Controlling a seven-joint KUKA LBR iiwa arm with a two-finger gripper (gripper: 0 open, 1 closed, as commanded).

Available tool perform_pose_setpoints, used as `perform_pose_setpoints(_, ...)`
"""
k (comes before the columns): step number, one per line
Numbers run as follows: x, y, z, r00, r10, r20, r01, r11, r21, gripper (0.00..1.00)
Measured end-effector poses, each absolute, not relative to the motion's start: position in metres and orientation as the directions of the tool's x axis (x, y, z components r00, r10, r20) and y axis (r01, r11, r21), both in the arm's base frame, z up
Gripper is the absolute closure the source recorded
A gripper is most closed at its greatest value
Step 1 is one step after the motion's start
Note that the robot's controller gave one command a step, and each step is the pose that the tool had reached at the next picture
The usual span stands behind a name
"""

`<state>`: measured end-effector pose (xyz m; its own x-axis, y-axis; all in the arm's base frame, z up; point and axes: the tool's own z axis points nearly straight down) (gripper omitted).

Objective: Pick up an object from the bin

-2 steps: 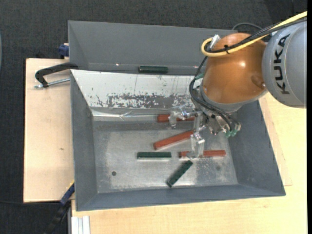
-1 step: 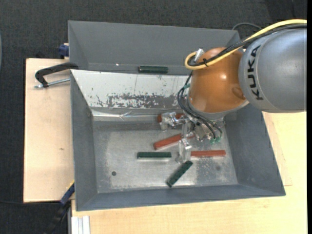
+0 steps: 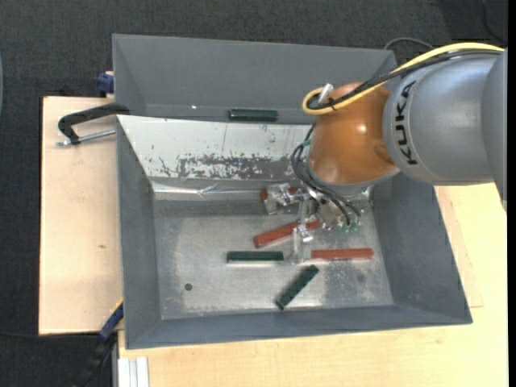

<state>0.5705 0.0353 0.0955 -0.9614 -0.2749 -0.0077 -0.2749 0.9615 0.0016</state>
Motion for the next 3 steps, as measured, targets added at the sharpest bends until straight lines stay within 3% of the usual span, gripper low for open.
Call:
perform_pose_setpoints(1,0.553,0.062,0.071,-0.974,-0.227,-0.002,-0.227,0.974,0.002,1.0)
perform_pose_setpoints(2,0.553,0.062,0.071,-0.974,-0.226,-0.002,-0.226,0.974,0.002,1.0)
perform_pose_setpoints(3,0.562,0.1,0.213,-0.931,-0.365,-0.007,-0.365,0.931,0.0,1.0)
